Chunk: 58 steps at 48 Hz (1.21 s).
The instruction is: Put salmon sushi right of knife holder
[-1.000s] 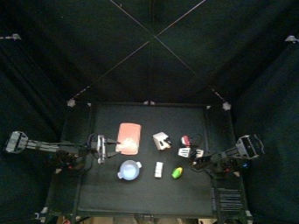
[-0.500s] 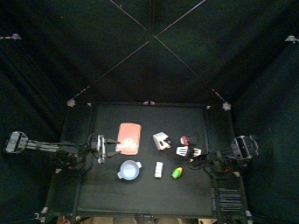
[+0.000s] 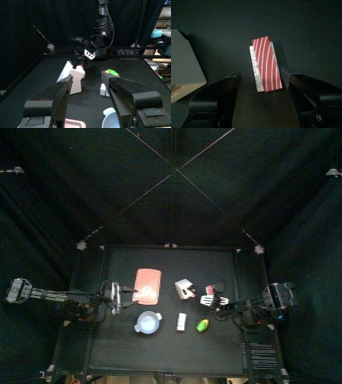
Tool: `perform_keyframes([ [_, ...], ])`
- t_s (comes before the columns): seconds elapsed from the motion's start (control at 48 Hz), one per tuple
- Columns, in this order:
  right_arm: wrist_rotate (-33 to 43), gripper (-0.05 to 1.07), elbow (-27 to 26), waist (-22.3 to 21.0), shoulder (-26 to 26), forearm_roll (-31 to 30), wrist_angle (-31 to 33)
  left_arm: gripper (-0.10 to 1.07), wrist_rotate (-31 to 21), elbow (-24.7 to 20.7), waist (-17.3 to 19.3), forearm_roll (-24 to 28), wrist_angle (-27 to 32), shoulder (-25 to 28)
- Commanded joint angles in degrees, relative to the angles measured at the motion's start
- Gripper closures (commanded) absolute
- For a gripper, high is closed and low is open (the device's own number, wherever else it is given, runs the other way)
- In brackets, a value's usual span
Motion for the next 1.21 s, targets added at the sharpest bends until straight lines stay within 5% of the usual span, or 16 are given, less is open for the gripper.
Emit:
perform_keyframes([
  [0.0, -0.53, 0.08, -1.14, -0.09, -1.14, -0.09, 0.00, 0.11, 0.09, -0.70, 0.18, 0.09, -0.53, 0.09],
  [1.188, -1.85, 0.08, -1.32, 0.88, -6.50, 0.35, 4.57, 0.11, 0.18, -0.53, 0.09, 0.09, -0.53, 0.00],
])
